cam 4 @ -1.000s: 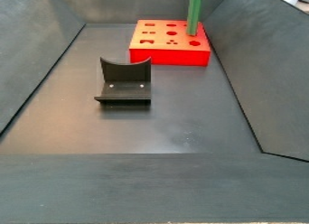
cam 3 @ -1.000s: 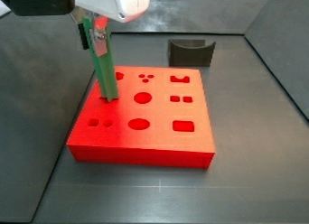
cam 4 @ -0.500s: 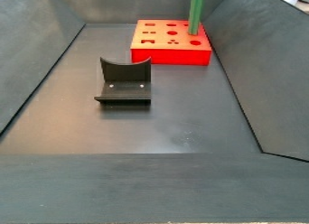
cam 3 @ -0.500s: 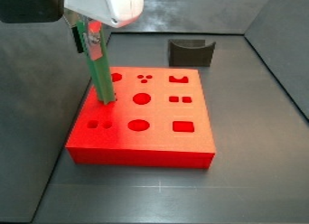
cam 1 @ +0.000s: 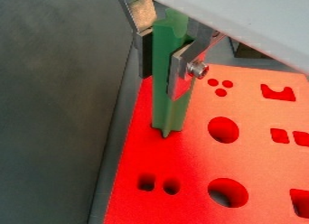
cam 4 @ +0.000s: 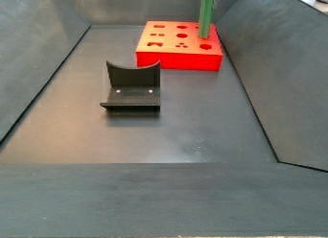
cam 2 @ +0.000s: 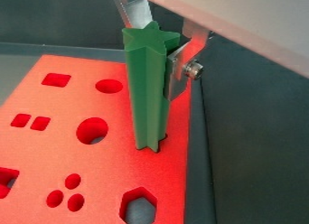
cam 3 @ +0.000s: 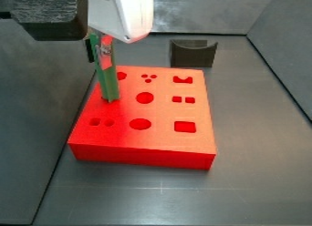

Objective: Pick up the star object. Move up. Place the star object on the fixture. Regrasp the star object. Move to above the board. Insert the star object.
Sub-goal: Insert the star object.

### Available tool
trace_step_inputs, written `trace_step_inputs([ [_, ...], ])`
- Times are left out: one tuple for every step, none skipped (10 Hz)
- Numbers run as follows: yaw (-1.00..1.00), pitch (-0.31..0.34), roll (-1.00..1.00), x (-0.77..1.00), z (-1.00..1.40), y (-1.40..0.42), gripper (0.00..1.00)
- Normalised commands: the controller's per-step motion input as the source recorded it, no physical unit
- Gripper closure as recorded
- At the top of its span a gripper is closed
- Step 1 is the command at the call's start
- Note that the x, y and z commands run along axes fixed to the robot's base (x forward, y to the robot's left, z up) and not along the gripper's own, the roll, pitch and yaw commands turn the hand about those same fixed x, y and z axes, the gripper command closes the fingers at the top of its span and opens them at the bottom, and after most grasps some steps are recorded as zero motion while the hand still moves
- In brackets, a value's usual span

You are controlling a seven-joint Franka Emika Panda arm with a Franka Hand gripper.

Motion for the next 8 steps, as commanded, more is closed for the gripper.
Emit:
trace_step_inputs([
  [0.00,0.191,0.29,0.33,-0.53,-0.05,1.00],
  [-0.12,0.171,0.00,0.36,-0.62,0.07,1.00],
  [-0.18,0.091,0.00,0.26,-0.65,0.02,1.00],
  [-0.14,0.027,-0.01,0.21,-0.63,0.05,1.00],
  [-0.07,0.000,-0.05,0.16,-0.31,0.09,1.00],
  [0.00,0.000,0.00,0.00,-0.03,0.04,1.00],
  [-0.17,0.000,0.07,0.17,-0.79,0.03,1.00],
  [-0.01,-0.083,0.00,0.00,-0.10,0.00,1.00],
])
